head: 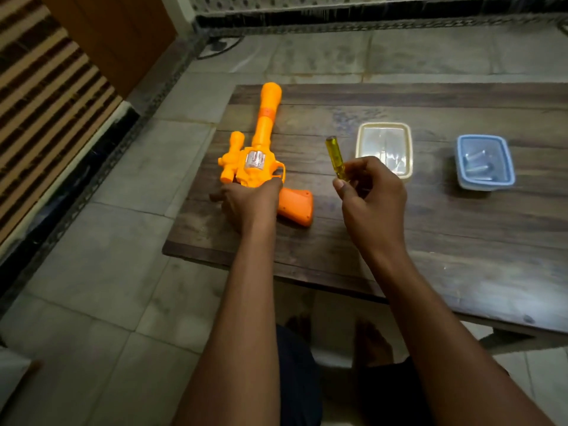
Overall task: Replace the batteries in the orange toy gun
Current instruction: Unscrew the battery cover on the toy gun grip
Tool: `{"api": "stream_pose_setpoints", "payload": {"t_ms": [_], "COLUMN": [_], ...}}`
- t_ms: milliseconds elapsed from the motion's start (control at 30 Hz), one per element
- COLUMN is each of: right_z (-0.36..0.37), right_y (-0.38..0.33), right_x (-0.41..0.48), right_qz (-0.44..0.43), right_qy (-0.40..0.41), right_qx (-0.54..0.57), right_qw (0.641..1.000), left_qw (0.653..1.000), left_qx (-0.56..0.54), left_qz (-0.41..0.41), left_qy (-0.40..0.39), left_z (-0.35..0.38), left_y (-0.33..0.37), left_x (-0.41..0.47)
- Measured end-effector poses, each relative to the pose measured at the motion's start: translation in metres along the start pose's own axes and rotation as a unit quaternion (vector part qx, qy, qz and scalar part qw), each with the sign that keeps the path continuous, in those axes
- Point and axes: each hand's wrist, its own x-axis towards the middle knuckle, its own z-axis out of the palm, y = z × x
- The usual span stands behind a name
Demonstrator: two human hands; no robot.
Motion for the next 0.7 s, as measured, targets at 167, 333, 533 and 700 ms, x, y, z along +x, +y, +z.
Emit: {"api": "stream_pose_setpoints", "payload": {"t_ms": [167, 333, 533, 700], "right_z": [0.007, 0.015, 0.01, 0.018], "right_y": [-0.004, -0.008, -0.005, -0.013], "right_x": [-0.001, -0.009, -0.01, 0.004], "right_qz": [-0.012, -0.047, -0.078, -0.074], "right_qy": [0.021, 0.018, 0.012, 0.034], "right_qx": [0.039, 0.061, 0.078, 0.13], "right_qw": [0.999, 0.997, 0.994, 0.988], "left_qw": [0.998, 0.989, 0.965, 0.927], "left_qx": [-0.058, -0.136, -0.246, -0.344], "left_qz": [0.0, -0.012, 0.009, -0.003], "left_qy": [-0.015, -0.052, -0.088, -0.149], "left_z": [-0.006, -0.008, 0.008, 0.021], "left_y": [-0.002, -0.006, -0.004, -0.001], "left_x": [-0.003, -0.014, -0.012, -0.009]}}
